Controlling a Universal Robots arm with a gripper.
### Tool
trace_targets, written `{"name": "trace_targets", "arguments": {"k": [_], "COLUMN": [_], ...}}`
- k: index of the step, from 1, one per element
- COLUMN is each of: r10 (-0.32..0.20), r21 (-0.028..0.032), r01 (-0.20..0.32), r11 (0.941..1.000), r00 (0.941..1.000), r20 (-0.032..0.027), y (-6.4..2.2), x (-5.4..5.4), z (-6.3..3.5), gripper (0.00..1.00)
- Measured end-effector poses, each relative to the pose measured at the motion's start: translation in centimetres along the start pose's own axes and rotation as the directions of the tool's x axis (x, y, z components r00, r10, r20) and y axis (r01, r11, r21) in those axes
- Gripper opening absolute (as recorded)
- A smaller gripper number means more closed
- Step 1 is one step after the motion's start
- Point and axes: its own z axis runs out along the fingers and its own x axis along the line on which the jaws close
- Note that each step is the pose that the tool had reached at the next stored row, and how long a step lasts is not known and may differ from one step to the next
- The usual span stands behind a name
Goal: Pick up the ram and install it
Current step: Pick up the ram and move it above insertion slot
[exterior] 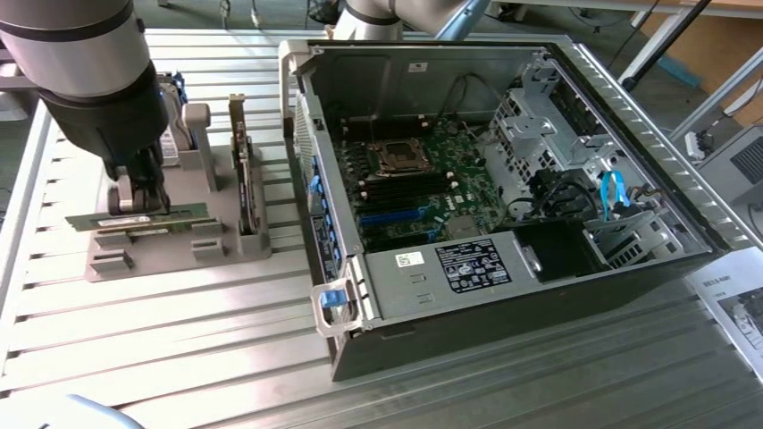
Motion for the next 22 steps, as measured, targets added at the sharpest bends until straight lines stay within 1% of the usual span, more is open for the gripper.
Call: {"name": "trace_targets", "arguments": {"k": [7, 14, 18, 22], "r10": [0.000, 0.000, 0.000, 0.000], "r21": [0.0000, 0.0002, 0.0002, 0.0002], "r01": [0.000, 0.000, 0.000, 0.000], "r11": [1.0000, 1.0000, 1.0000, 1.0000], "r00": [1.0000, 1.0000, 1.0000, 1.0000], "r20": [-0.0033, -0.0046, -0.0076, -0.0078], "y": [0.01, 0.01, -0.02, -0.05], "x": [-0.3, -0.4, -0.5, -0.6], "z": [-0.35, -1.97, -3.10, -4.08], "gripper": [0.12, 0.12, 0.12, 0.12]}}
